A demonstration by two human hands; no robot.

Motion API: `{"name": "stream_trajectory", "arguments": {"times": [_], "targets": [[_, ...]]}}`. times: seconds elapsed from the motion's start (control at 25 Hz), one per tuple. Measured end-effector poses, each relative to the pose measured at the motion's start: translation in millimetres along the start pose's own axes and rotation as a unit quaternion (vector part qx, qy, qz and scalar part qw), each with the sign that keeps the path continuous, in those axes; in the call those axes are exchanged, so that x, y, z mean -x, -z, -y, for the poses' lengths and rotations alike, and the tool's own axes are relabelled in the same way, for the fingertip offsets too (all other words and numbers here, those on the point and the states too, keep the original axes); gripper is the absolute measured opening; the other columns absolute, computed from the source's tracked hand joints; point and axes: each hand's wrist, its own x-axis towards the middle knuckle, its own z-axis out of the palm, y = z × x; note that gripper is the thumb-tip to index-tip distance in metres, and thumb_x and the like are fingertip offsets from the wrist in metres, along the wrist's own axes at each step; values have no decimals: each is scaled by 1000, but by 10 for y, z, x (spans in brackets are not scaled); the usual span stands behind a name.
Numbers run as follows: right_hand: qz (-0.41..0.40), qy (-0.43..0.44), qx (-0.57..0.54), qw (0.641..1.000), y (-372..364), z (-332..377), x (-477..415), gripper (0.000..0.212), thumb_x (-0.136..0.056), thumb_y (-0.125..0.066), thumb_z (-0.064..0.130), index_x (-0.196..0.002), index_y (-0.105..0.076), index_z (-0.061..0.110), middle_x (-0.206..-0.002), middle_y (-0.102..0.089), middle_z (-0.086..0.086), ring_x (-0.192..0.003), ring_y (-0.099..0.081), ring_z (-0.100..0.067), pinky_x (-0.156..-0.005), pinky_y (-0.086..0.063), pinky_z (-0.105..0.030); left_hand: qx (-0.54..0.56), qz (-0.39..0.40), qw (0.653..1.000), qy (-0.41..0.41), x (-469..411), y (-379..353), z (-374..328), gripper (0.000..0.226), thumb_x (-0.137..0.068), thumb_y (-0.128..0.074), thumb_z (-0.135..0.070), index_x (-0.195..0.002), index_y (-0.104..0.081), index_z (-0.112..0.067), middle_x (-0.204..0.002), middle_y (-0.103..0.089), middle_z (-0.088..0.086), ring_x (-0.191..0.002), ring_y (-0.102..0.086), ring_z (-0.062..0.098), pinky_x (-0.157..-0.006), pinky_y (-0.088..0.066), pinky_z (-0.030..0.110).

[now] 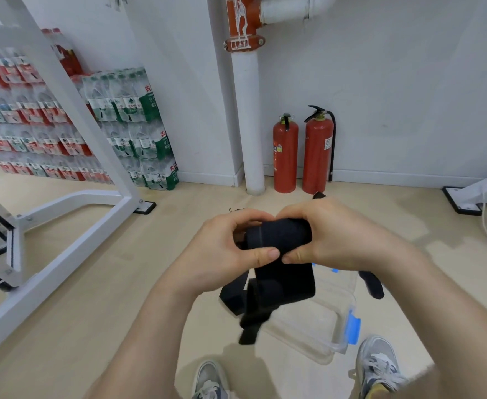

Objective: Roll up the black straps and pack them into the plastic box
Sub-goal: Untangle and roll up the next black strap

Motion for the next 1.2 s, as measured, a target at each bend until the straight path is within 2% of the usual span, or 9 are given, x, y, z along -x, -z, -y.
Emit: {"name": "stream_trajectory", "arguments": {"times": [0.12, 0.24, 0.32, 0.52, 0.68, 0.84, 1.0, 1.08, 1.2], "targets": [[-39, -30, -154, 987, 7, -50, -7, 44, -64, -91, 22, -98, -66, 34, -86, -71, 10, -78, -67, -4, -68, -56, -23, 11, -28, 1000, 1, 5, 0, -67, 43, -71, -87, -10, -99, -69, -37, -97, -77, -5, -91, -73, 10, -86, -59, 33], [-103, -70, -425, 897, -20, -127, -32, 53, -57, -90, 23, -106, -69, 27, -100, -76, 4, -92, -72, -11, -77, -57, -29, 157, -96, 983, -5, 4, -10, -134, 35, -72, -82, -3, -101, -72, -21, -91, -78, -1, -83, -75, 12, -72, -58, 23], [-86, -87, -507, 853, -104, -125, -70, 48, -60, -84, 27, -107, -73, 17, -102, -77, -5, -96, -73, -21, -79, -57, -33, 222, -133, 966, 7, 0, -31, -148, 33, -71, -81, -7, -102, -73, -14, -88, -78, 3, -81, -75, 17, -70, -57, 24], [-37, -130, -471, 872, -119, -174, -92, 40, -74, -79, 26, -112, -71, 16, -100, -77, -6, -94, -74, -22, -80, -58, -31, 260, -192, 946, 37, -1, -88, -171, 15, -80, -77, -7, -92, -74, -15, -77, -77, -1, -67, -72, 8, -56, -51, 15], [-28, -162, -435, 885, -193, -145, -108, 37, -80, -80, 19, -113, -65, 23, -101, -76, -6, -90, -75, -22, -85, -59, -40, 255, -223, 940, 33, -22, -66, -129, 15, -82, -77, -10, -96, -75, -15, -81, -78, -1, -74, -73, 11, -62, -55, 20], [-58, -149, -463, 872, -233, -138, -151, 34, -81, -78, 9, -113, -69, 16, -105, -76, -7, -97, -73, -27, -94, -55, -50, 44, -224, 973, -29, -22, -99, -96, 36, -72, -87, -11, -93, -72, -37, -85, -74, -18, -81, -70, 2, -73, -56, 19], [-54, -140, -488, 860, -219, -144, -139, 29, -84, -72, 1, -110, -70, 13, -106, -76, -6, -103, -71, -25, -99, -52, -50, -59, -230, 964, -116, -17, -135, -104, 52, -67, -86, -1, -95, -65, -41, -96, -66, -25, -87, -62, -7, -76, -45, 6], [-24, -127, -525, 841, -222, -102, -118, 36, -82, -76, 8, -117, -67, 12, -110, -74, -10, -105, -70, -27, -97, -53, -50, -83, -226, 961, -138, -40, -127, -61, 53, -67, -84, 3, -95, -66, -38, -94, -66, -23, -87, -61, -7, -75, -44, 7], [-7, -141, -538, 831, -232, -34, -97, 48, -72, -77, 43, -112, -70, 17, -107, -75, -7, -102, -72, -24, -90, -56, -45, -127, -204, 952, -190, -68, -130, 0, 46, -66, -83, 5, -101, -72, -22, -94, -69, -16, -91, -63, 1, -78, -49, 16]]}}
